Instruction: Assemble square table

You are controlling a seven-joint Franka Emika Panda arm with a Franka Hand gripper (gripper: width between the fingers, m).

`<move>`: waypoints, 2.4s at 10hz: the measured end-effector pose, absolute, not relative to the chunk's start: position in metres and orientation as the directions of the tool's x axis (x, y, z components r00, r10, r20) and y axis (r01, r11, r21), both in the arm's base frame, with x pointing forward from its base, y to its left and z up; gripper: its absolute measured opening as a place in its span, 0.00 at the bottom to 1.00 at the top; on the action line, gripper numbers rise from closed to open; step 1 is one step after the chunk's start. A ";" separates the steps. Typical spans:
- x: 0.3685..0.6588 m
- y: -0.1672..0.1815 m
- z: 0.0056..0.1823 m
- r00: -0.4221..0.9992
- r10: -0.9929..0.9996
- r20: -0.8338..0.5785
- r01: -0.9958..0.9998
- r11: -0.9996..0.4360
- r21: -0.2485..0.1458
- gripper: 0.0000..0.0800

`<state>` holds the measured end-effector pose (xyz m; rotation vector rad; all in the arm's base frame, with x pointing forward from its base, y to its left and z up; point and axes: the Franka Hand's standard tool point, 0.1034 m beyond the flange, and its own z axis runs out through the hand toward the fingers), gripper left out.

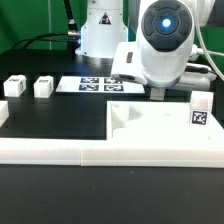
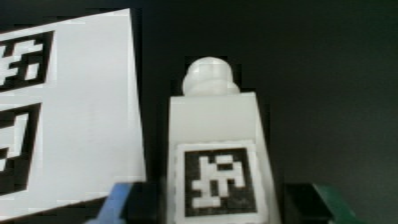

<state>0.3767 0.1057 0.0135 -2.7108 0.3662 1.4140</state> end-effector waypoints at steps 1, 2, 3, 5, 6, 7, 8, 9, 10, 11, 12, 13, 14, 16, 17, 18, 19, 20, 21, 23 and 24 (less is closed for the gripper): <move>0.377 0.105 0.014 0.550 -0.181 -0.815 -0.239 -0.970 0.054 0.36; 0.377 0.105 0.014 0.550 -0.182 -0.815 -0.240 -0.969 0.054 0.36; 0.377 0.105 0.014 0.550 -0.182 -0.815 -0.241 -0.969 0.054 0.36; 0.401 0.092 0.043 0.573 -0.154 -0.805 -0.248 -0.969 0.010 0.36; 0.418 0.080 0.069 0.607 -0.153 -0.780 -0.259 -0.966 -0.012 0.36; 0.427 0.072 0.091 0.624 -0.157 -0.766 -0.270 -0.962 -0.024 0.36; 0.433 0.065 0.113 0.636 -0.152 -0.756 -0.263 -0.965 -0.027 0.36; 0.439 0.058 0.123 0.654 -0.150 -0.742 -0.241 -0.970 -0.016 0.36; 0.441 0.059 0.118 0.668 -0.153 -0.728 -0.242 -0.970 -0.017 0.36; 0.440 0.058 0.118 0.668 -0.154 -0.728 -0.242 -0.970 -0.017 0.36; 0.446 0.058 0.117 0.697 -0.159 -0.699 -0.243 -0.970 -0.021 0.36; 0.460 0.057 0.116 0.756 -0.171 -0.632 -0.245 -0.969 -0.031 0.36; 0.479 0.052 0.120 0.815 -0.184 -0.549 -0.246 -0.968 -0.041 0.36; 0.522 0.044 0.142 0.895 -0.189 -0.404 -0.231 -0.971 -0.056 0.36; 0.544 0.035 0.156 0.932 -0.185 -0.312 -0.212 -0.976 -0.055 0.36; 0.560 0.030 0.169 0.972 -0.155 -0.179 -0.163 -0.986 -0.031 0.36; 0.557 0.034 0.167 0.982 -0.161 -0.101 -0.166 -0.985 -0.043 0.36; 0.556 0.034 0.164 0.986 -0.162 -0.041 -0.164 -0.985 -0.048 0.36; 0.559 0.035 0.164 0.987 -0.162 0.001 -0.162 -0.985 -0.051 0.36; 0.567 0.033 0.161 0.979 -0.144 0.142 -0.137 -0.989 -0.058 0.36; 0.577 0.013 0.154 0.960 -0.093 0.266 -0.081 -0.995 -0.059 0.36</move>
Offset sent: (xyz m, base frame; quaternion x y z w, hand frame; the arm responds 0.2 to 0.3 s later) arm 0.0000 0.0000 0.0000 0.0000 0.0000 0.0000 1.0000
